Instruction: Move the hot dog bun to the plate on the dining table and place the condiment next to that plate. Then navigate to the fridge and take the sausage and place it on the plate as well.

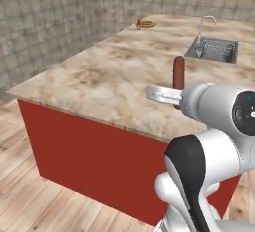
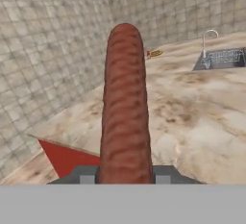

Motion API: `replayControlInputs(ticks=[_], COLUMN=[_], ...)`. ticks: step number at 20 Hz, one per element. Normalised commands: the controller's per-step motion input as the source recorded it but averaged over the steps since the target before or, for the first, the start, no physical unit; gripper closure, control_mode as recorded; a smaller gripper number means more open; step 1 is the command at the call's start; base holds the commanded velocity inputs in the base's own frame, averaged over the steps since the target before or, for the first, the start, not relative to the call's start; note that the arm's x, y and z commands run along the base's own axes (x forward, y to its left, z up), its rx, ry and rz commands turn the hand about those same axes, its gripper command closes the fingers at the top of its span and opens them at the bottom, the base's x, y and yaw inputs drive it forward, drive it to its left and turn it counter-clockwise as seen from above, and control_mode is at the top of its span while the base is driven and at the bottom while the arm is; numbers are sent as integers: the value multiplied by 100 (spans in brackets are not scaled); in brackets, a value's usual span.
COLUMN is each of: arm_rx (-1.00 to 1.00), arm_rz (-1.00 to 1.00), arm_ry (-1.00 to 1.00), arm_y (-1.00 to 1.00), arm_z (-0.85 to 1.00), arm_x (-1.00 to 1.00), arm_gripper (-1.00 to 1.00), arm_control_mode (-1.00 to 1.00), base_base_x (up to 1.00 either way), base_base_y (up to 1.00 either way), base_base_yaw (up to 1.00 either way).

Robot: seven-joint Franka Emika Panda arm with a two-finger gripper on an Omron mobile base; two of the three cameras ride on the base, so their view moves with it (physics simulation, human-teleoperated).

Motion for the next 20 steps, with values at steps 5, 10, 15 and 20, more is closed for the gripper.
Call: replayControlInputs(ticks=[5, 10, 15, 20], arm_rx=[0, 0, 0, 0], arm_rz=[0, 0, 0, 0], arm_ry=[0, 0, 0, 0], arm_y=[0, 0, 0, 0], arm_z=[0, 0, 0, 0], arm_x=[0, 0, 0, 0], arm_gripper=[100, 100, 100, 100], arm_control_mode=[100, 100, 100, 100], base_base_x=[100, 99, 90, 81], base_base_y=[100, 100, 100, 100], base_base_yaw=[-28, -27, -26, -27])
